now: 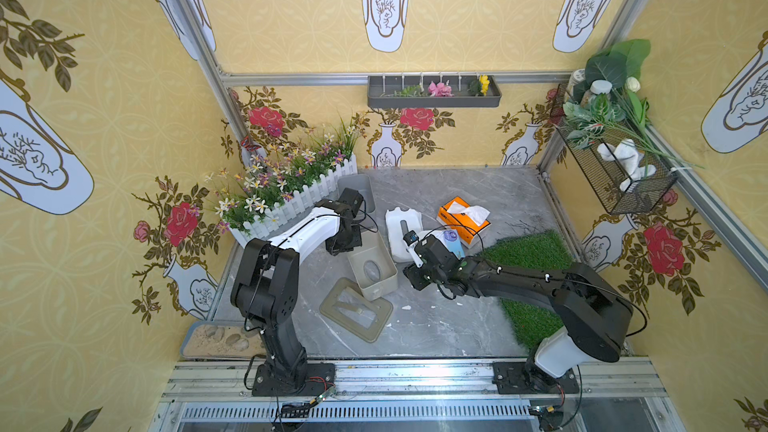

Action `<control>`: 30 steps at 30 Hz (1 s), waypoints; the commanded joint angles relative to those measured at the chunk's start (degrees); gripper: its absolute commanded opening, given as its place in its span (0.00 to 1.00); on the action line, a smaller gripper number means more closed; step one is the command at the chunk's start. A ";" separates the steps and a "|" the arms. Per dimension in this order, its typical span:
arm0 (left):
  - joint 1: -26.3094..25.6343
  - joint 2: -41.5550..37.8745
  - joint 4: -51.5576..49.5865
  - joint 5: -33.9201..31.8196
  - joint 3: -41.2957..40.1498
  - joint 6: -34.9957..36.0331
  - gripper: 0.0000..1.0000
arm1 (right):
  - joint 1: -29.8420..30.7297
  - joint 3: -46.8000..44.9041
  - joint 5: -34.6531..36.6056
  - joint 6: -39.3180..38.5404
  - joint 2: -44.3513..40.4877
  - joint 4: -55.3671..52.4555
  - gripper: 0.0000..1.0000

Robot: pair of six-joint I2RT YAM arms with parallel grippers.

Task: Put the tissue paper into the tissue box
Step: Adjust the box lid at the center of the board.

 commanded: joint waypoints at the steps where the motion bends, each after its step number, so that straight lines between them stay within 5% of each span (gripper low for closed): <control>1: -0.21 -1.69 -3.96 -2.53 -1.58 3.95 0.06 | -1.25 -0.45 2.33 1.66 -1.80 -0.52 0.54; 11: -1.99 -4.91 -3.01 -2.27 -1.97 7.89 0.09 | -8.42 1.93 2.23 2.07 -7.41 -5.06 0.58; 25: -2.42 4.45 0.51 -0.25 4.64 10.24 0.13 | -23.59 -4.03 -3.66 4.21 -16.77 -8.92 0.61; 30: -2.42 4.73 0.44 -1.19 5.04 9.88 0.27 | -28.04 -7.50 -7.72 6.03 -15.16 -8.10 0.59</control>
